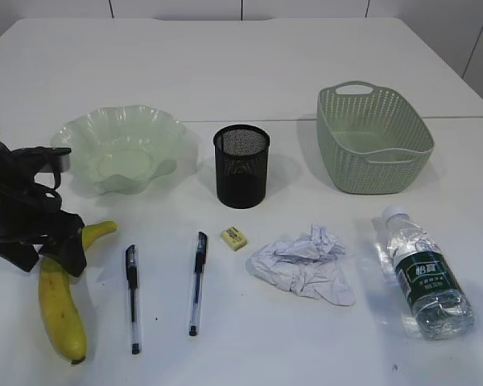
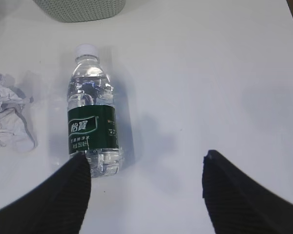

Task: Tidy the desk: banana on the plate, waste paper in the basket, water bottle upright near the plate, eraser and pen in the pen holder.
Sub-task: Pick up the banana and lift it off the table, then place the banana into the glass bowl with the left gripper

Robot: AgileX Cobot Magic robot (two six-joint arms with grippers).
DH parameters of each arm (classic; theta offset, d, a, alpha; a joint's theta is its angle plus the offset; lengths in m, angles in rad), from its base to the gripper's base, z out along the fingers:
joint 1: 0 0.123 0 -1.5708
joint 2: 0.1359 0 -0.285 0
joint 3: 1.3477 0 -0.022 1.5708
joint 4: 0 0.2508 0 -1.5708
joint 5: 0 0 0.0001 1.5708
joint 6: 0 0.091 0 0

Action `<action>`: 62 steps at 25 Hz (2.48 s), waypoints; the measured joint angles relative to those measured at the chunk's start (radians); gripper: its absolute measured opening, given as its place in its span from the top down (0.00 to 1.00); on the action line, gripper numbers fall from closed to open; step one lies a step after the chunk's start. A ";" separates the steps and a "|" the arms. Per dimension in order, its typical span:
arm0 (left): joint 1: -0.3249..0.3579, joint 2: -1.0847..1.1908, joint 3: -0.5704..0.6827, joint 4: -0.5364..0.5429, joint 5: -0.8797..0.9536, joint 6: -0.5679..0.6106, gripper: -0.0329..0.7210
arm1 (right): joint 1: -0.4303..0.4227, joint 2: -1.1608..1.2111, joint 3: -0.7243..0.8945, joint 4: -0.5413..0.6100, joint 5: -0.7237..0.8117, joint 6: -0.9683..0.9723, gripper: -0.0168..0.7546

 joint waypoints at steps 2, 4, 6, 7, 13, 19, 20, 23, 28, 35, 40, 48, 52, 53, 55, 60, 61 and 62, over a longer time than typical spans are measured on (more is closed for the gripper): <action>0.000 0.014 0.000 0.000 0.000 0.000 0.17 | 0.000 0.000 0.000 0.000 0.000 0.000 0.29; 0.000 0.025 0.000 0.000 0.000 0.000 0.17 | 0.000 0.000 0.000 0.000 0.000 0.000 0.29; 0.000 0.026 0.000 0.000 0.000 0.000 0.17 | 0.000 0.000 0.000 0.000 0.000 0.000 0.29; 0.000 0.026 0.000 0.000 -0.002 0.000 0.17 | 0.000 0.000 0.000 0.000 0.000 0.000 0.29; 0.004 0.037 -0.001 0.002 -0.013 0.002 0.18 | 0.000 0.000 0.000 0.002 0.000 0.000 0.29; 0.001 0.044 -0.001 0.002 -0.015 0.002 0.40 | 0.000 0.000 0.000 0.002 0.000 0.000 0.29; 0.001 0.044 -0.001 0.004 -0.015 0.002 0.46 | 0.000 0.000 0.000 0.002 0.000 0.000 0.29; 0.001 0.044 -0.001 0.010 -0.015 0.002 0.60 | 0.000 0.000 0.000 0.002 0.000 0.000 0.29; 0.001 0.044 -0.004 0.024 -0.015 0.002 0.66 | 0.000 0.000 0.000 0.002 0.000 0.000 0.29; 0.001 0.044 -0.014 0.031 0.018 0.002 0.66 | 0.000 0.000 0.000 0.002 0.000 0.000 0.29; 0.001 0.018 -0.135 0.031 0.133 0.002 0.67 | 0.000 0.000 0.000 0.002 -0.005 0.000 0.29; 0.001 0.008 -0.439 -0.010 0.263 0.002 0.67 | -0.001 0.000 0.000 0.002 -0.009 0.000 0.29; 0.001 0.008 -0.544 -0.014 0.229 0.002 0.67 | -0.001 0.000 0.000 0.002 -0.033 0.000 0.29; 0.001 0.008 -0.559 -0.014 0.208 0.002 0.67 | -0.001 0.000 0.000 0.002 -0.037 0.000 0.29; 0.001 0.008 -0.576 -0.014 0.155 0.002 0.67 | -0.001 0.000 0.000 0.002 -0.046 0.000 0.29; 0.001 0.008 -0.579 0.038 -0.022 0.002 0.67 | -0.001 0.000 0.000 0.002 -0.048 0.000 0.29; 0.001 0.008 -0.579 0.050 -0.051 0.002 0.67 | -0.001 0.000 0.000 0.002 -0.048 0.000 0.29; 0.001 0.008 -0.579 0.062 -0.085 0.002 0.67 | -0.001 0.000 0.000 0.002 -0.048 0.000 0.29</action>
